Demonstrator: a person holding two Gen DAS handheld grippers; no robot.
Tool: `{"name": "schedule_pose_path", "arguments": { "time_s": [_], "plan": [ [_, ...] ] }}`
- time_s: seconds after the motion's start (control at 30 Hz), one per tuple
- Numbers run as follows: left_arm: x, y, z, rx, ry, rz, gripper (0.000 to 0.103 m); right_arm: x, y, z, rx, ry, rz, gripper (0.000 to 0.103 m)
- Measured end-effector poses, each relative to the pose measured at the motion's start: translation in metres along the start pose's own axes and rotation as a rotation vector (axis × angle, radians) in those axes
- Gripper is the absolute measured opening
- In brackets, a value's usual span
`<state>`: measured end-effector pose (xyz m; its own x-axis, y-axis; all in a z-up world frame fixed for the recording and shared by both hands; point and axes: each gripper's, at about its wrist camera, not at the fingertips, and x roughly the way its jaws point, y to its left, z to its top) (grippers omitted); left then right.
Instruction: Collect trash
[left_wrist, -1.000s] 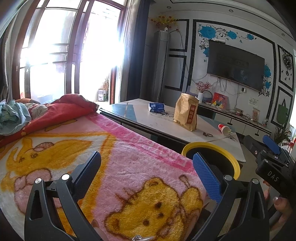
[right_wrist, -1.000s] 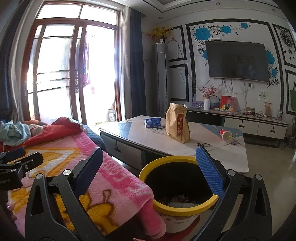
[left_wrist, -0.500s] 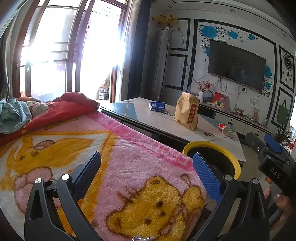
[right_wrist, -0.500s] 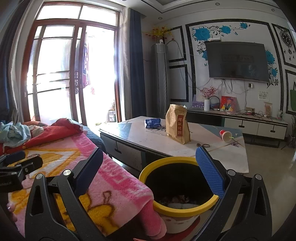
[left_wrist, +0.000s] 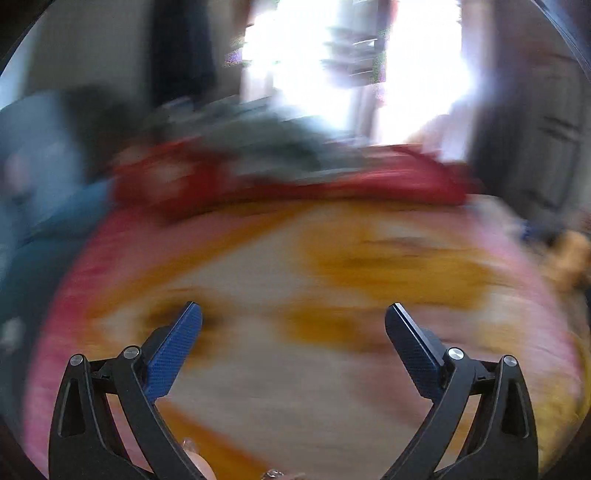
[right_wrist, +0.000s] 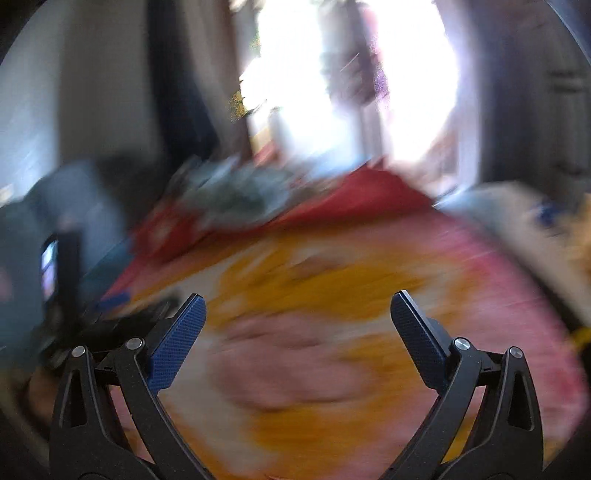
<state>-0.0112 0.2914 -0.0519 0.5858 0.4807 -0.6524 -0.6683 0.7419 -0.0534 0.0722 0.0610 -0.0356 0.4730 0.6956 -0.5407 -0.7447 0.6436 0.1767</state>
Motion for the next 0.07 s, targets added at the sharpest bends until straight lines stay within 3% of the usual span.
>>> {"name": "schedule_pose_path", "arguments": {
  "time_s": [0.07],
  "plan": [
    [0.026, 0.053, 0.007, -0.065, 0.058, 0.130, 0.097, 0.053, 0.041, -0.004, -0.026, 0.162, 0.087, 0.092]
  ]
}}
